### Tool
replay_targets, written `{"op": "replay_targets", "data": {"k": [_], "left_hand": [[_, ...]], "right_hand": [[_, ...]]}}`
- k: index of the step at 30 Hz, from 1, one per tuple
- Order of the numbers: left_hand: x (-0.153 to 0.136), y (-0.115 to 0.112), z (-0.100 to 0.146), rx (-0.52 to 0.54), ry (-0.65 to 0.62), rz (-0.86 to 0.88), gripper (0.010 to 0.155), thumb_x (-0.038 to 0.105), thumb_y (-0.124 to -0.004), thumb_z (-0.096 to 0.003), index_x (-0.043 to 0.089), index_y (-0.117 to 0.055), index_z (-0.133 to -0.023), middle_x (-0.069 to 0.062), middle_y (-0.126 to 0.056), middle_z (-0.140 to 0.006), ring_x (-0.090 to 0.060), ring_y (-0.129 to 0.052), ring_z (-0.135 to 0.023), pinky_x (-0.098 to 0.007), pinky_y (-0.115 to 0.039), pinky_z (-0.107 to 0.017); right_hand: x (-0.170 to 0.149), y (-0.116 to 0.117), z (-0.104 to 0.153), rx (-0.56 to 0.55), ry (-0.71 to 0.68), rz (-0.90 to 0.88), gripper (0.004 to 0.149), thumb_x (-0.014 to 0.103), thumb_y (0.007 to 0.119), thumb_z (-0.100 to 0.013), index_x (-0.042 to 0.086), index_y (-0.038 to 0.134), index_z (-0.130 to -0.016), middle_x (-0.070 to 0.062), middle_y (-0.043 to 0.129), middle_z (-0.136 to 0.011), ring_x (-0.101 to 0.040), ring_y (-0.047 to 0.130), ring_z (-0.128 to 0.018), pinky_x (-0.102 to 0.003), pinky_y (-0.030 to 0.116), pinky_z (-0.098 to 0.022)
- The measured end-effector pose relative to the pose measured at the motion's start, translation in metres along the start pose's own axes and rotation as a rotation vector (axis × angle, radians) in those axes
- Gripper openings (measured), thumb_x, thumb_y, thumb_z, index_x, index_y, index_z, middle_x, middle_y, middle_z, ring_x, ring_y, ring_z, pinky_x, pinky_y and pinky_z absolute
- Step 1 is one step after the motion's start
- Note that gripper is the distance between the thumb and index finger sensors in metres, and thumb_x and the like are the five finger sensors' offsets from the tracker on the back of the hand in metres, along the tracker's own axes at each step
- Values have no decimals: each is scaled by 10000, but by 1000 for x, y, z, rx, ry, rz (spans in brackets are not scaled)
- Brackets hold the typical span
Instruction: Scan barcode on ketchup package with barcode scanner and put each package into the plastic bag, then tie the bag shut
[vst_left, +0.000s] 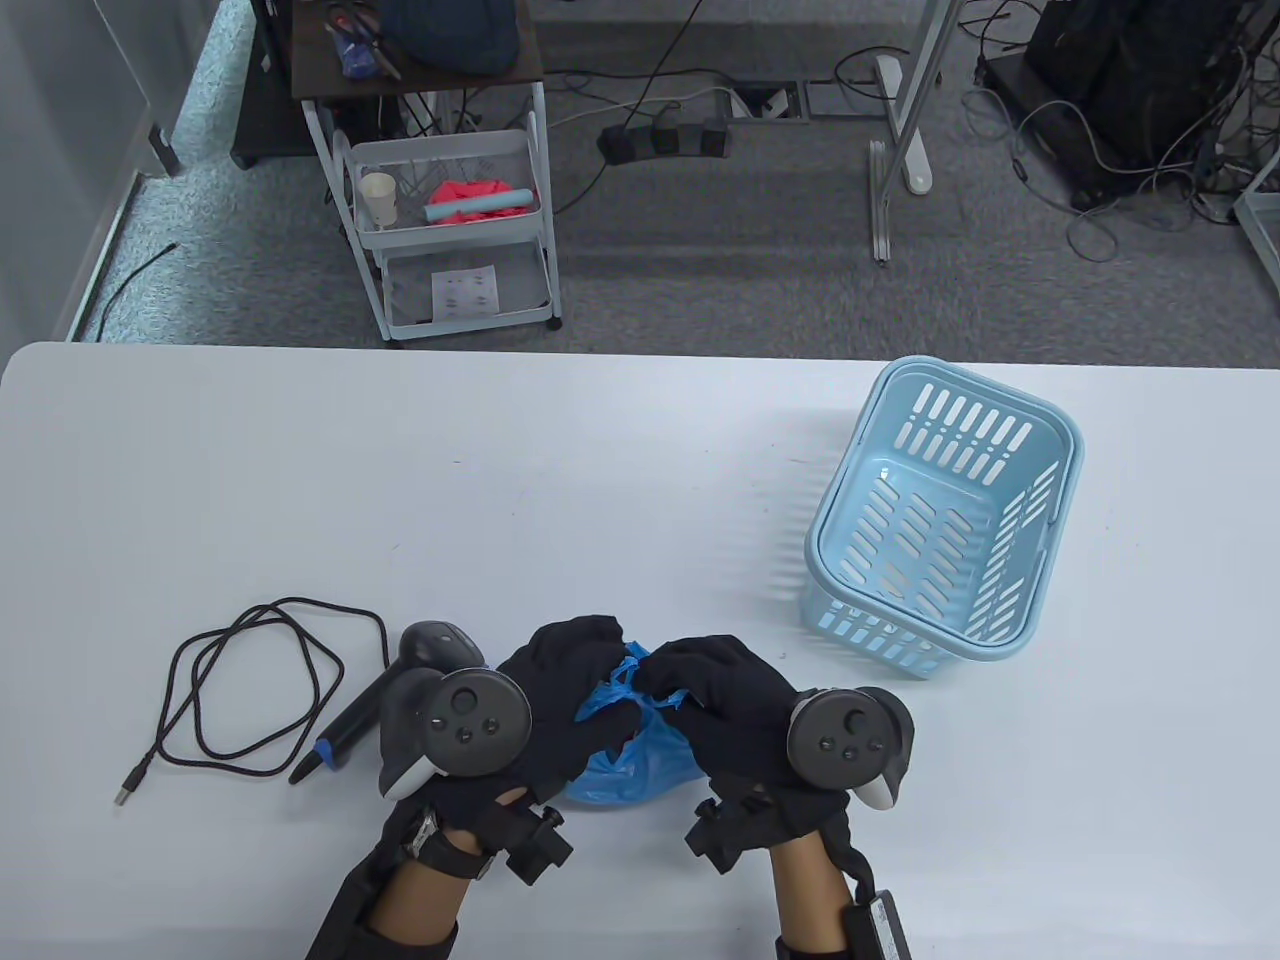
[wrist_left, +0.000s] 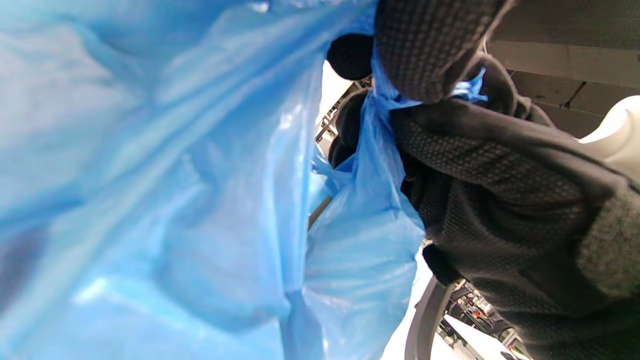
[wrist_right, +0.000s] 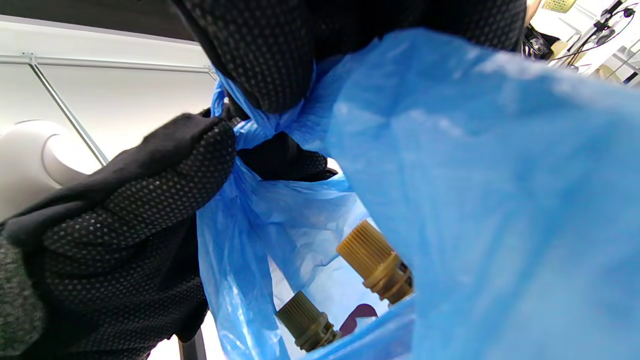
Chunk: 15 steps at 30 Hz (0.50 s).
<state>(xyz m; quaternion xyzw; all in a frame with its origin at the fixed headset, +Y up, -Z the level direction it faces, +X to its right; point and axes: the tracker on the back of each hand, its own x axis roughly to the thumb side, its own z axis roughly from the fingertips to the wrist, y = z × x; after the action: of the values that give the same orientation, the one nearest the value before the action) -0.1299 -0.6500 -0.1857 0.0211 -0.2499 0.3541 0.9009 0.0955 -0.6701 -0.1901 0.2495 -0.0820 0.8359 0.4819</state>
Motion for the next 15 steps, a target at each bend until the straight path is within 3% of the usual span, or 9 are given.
{"op": "replay_targets", "data": {"k": [5,10,15], "left_hand": [[3,2,2,50,-16,1,553,499,-796,-468,151,-764,-896,-50,-658,-1070,-422,-751,-980,-594,-646,-721],[9,3,3,71,-20,-78,459,467,-761,-496,162,-793,-837,-35,-693,-1046,-409,-782,-959,-579,-665,-713],[12,5,6,115,-31,-154,428,457,-728,-517,159,-804,-815,-23,-707,-1031,-399,-799,-943,-570,-674,-708]], "right_hand": [[1,1,0,3,-4,43,319,194,830,-510,203,832,-830,-140,856,-847,-412,796,-784,-597,649,-636],[3,5,2,30,-21,66,324,211,829,-512,188,827,-836,-139,860,-843,-416,796,-783,-601,647,-636],[1,1,9,-22,-15,54,347,248,814,-517,170,811,-856,-137,865,-836,-417,801,-775,-601,649,-630]]}}
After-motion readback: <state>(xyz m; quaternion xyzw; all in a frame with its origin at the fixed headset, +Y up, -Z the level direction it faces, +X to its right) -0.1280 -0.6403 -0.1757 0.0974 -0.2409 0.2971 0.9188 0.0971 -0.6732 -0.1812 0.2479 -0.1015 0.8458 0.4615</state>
